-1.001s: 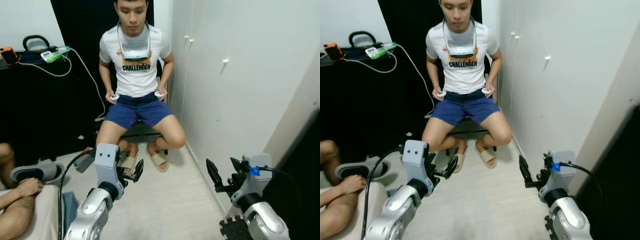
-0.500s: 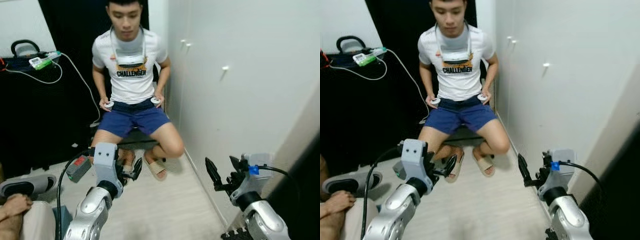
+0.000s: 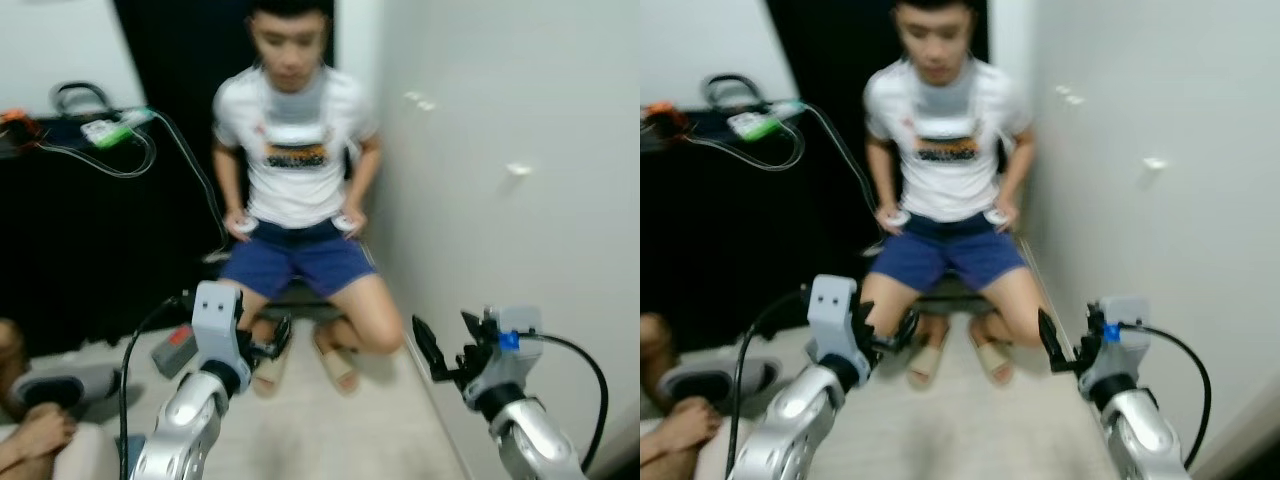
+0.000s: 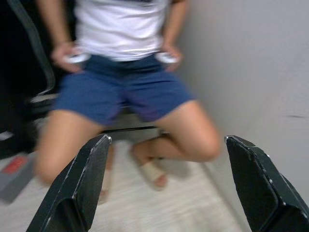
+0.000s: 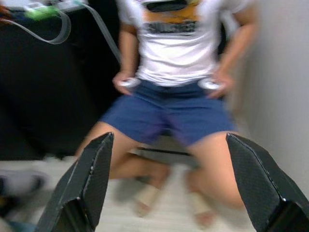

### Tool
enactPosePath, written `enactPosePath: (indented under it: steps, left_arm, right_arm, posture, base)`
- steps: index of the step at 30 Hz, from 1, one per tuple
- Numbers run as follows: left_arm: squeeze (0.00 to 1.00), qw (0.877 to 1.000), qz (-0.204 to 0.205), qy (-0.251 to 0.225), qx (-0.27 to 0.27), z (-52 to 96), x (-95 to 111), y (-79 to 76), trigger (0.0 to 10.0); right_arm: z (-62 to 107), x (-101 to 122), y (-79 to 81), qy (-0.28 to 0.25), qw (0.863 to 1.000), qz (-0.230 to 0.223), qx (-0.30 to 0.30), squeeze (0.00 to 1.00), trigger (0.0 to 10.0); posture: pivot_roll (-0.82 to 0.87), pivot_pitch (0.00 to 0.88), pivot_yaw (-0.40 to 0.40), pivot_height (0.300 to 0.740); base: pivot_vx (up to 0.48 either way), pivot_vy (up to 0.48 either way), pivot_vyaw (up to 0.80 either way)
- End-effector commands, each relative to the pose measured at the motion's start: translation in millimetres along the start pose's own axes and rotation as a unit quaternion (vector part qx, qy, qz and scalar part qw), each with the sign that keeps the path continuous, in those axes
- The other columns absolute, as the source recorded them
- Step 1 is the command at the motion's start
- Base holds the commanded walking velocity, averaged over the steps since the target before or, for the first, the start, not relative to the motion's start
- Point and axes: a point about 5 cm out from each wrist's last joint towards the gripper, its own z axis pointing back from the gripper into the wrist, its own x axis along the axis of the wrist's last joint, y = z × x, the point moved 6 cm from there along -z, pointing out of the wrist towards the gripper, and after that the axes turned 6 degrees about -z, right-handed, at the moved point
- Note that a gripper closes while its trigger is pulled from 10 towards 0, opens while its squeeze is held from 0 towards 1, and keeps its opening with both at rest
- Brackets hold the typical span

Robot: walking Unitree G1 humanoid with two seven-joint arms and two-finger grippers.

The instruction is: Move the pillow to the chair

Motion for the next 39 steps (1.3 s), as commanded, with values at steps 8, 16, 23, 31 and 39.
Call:
enactPosePath:
  steps: [8,16,23,31,39]
  left_arm:
    - [0.0,1.0,-0.002,0.001,-0.003,-1.8,-0.1,-1.5,10.0]
    - [0.0,1.0,-0.002,0.001,-0.003,-2.1,-0.3,-1.8,10.0]
    - [0.0,1.0,-0.002,0.002,0.004,-2.8,-0.3,0.3,10.0]
    - [0.0,1.0,-0.004,0.001,0.01,-4.1,-0.1,1.8,10.0]
    - [0.0,1.0,-0.004,-0.001,0.01,-7.9,-1.1,-1.7,10.0]
  right_arm:
    - [3.4,-2.0,-6.6,0.004,1.0,0.005,-0.009,0.0,10.0]
    - [3.2,-2.1,-7.1,0.004,1.0,0.005,-0.01,0.0,10.0]
    - [2.4,-1.5,-7.9,0.004,1.0,0.006,-0.011,0.0,10.0]
    - [0.8,-1.5,-8.7,0.004,1.0,0.007,-0.01,0.0,10.0]
    - [2.5,2.9,-10.4,-0.003,1.0,0.02,-0.009,0.0,10.0]
  posture:
    - [-0.07,0.0,0.017,0.735]
    - [-0.07,0.0,0.017,0.735]
    - [-0.07,0.0,0.013,0.735]
    - [-0.06,0.0,0.007,0.735]
    - [-0.09,0.0,0.011,0.735]
  base:
    - [0.369,0.0,0.0]
    - [0.359,0.0,0.0]
    - [0.247,0.0,0.0]
    - [0.0,0.0,0.0]
    - [0.0,0.0,0.0]
